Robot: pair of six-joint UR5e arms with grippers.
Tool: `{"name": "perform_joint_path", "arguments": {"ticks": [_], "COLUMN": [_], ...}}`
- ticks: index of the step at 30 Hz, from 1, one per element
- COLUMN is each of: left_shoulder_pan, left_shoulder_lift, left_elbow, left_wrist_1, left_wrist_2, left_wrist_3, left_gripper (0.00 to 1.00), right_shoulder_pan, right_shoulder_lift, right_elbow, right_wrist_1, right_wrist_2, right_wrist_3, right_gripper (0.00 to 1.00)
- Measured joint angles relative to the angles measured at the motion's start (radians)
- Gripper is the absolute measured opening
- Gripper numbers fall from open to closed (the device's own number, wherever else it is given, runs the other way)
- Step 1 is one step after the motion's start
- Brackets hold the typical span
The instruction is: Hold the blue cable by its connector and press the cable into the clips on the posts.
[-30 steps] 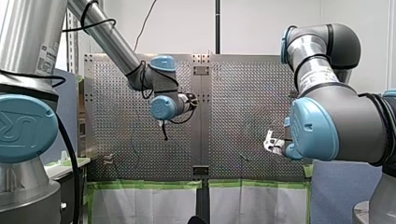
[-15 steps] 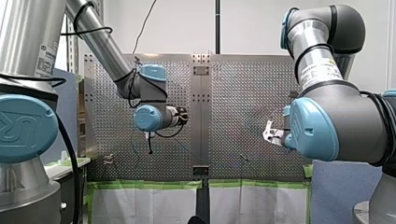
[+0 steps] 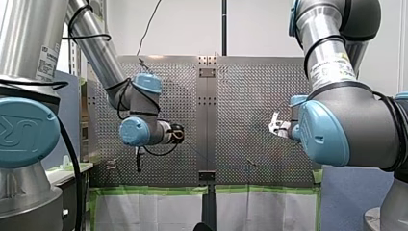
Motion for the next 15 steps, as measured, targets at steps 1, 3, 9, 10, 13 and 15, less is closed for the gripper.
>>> {"name": "perform_joint_path", "arguments": {"ticks": [1,3,9,10,13,15], "left_shoulder_pan": [0.000,0.000,0.000,0.000,0.000,0.000], "left_shoulder_lift": [0.000,0.000,0.000,0.000,0.000,0.000], "left_elbow": [-0.003,-0.005,-0.006,-0.006,-0.006,-0.006], "left_wrist_1": [0.001,0.001,0.002,0.002,0.002,0.002], "left_wrist_2": [0.001,0.001,0.002,0.002,0.002,0.002], "left_wrist_3": [0.000,0.000,0.001,0.001,0.001,0.001], "left_gripper": [1.00,1.00,1.00,1.00,1.00,1.00], "right_shoulder_pan": [0.000,0.000,0.001,0.001,0.001,0.001], "right_shoulder_lift": [-0.002,-0.004,-0.005,-0.005,-0.005,-0.005], "right_elbow": [0.001,0.002,0.002,0.003,0.003,0.003], "right_wrist_1": [0.000,-0.001,-0.001,-0.001,-0.001,-0.001], "right_wrist_2": [-0.001,-0.001,-0.002,-0.002,-0.002,-0.002], "right_wrist_3": [0.000,0.000,0.000,0.000,0.000,0.000], "right_gripper": [0.00,0.00,0.00,0.00,0.00,0.00]}}
